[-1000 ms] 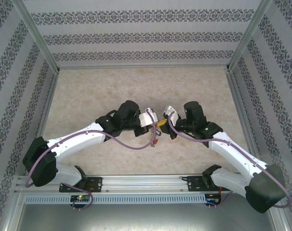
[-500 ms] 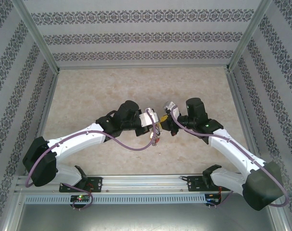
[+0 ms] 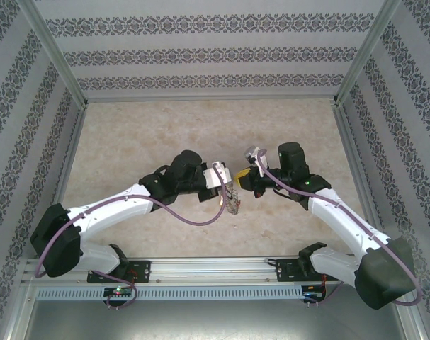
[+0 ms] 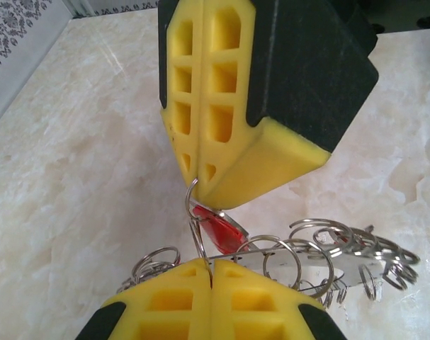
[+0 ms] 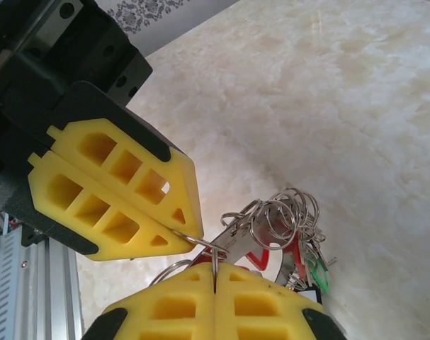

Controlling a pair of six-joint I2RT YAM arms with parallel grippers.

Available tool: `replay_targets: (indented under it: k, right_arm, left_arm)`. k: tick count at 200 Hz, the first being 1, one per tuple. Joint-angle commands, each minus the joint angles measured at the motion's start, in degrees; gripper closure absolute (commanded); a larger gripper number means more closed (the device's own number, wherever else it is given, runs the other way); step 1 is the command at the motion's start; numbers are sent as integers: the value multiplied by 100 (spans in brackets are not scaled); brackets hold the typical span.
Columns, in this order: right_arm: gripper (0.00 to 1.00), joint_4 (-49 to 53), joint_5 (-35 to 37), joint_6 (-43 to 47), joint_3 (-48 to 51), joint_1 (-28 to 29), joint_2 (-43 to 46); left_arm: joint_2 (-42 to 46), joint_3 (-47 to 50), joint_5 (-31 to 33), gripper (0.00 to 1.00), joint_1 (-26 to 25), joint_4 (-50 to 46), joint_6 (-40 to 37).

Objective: Put the keys on the keyring

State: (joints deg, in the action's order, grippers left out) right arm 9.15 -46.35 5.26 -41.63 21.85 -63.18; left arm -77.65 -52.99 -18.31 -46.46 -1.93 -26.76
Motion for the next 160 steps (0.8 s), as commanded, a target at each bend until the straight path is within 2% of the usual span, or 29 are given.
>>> replay_targets:
  k: [1, 108, 136, 160]
  right_arm:
    - [100, -169, -345, -123, -100, -83, -105]
    - [100, -293, -1310, -583, -117, -158, -502]
    - [80, -271, -1333, -476, -126, -172, -342]
    - [74, -47, -1303, -10, -135, -180, -46]
  left_arm:
    - [279, 128, -360, 100, -127, 599, -130]
    - [755, 921, -366, 100, -127, 2286, 154]
    - [786, 926, -400, 100, -127, 2306, 154]
    - [828, 920, -414, 100, -127, 2251, 154]
